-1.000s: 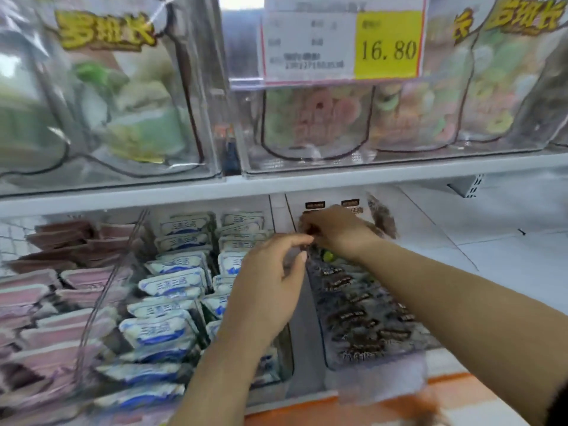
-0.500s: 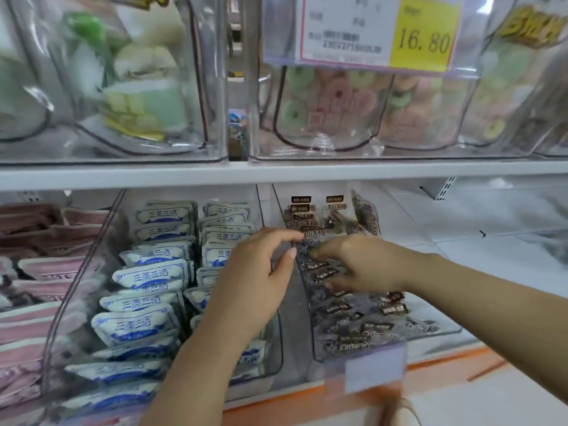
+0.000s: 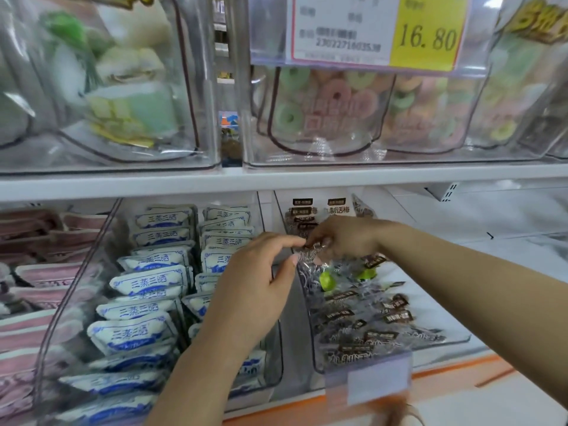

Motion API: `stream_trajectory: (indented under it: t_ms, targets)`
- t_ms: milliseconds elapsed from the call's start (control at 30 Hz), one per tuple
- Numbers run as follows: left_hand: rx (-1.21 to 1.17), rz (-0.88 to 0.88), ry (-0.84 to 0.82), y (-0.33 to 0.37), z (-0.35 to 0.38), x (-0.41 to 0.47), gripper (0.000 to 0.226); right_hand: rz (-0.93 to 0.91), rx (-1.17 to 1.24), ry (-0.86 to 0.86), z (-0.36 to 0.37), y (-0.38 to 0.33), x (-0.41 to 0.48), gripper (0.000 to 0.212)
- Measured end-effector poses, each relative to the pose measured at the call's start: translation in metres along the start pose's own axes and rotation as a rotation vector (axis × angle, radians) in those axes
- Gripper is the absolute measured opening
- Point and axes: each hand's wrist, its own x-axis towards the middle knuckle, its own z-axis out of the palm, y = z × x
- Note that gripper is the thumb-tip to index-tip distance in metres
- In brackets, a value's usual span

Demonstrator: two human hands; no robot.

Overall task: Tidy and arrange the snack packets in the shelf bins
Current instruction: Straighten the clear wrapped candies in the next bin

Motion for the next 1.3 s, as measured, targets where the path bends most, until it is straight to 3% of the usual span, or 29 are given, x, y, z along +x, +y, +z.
stream_trajectory:
  t_ms: [167,267,433,567,767,867,1100,1200,1300]
  targets:
    - [0.038,0.006,-0.001,0.001,0.0,0.001,0.025,-0.133,-0.159,0.376,0.022,0.003,-0.023,0.05]
    - [0.079,0.01,-0.015,0.003,-0.001,0.0,0.027,-0.138,-0.027,0.599,0.013,0.006,-0.059,0.032]
    - [0.274,0.062,-0.048,0.024,-0.006,0.004,0.029,0.058,0.266,0.863,0.023,0.026,-0.116,0.013]
    - [0.373,0.117,-0.166,0.056,0.008,0.022,0.028,0.116,0.259,0.898,0.036,0.039,-0.129,0.016]
    - [0.632,-0.069,-0.592,0.059,0.063,0.061,0.032,0.097,0.392,0.987,0.048,0.055,-0.145,0.016]
    - [0.599,-0.129,-0.695,0.055,0.08,0.069,0.042,0.088,0.47,0.961,0.052,0.067,-0.146,0.015]
    - [0.359,-0.247,-0.522,0.05,0.089,0.065,0.047,0.033,0.587,0.931,0.052,0.076,-0.147,0.015]
    - [0.306,-0.272,-0.379,0.05,0.091,0.061,0.037,0.012,0.64,0.916,0.052,0.076,-0.148,0.014]
    - [0.423,-0.185,-0.274,0.057,0.093,0.06,0.019,0.009,0.692,0.916,0.052,0.076,-0.15,0.013]
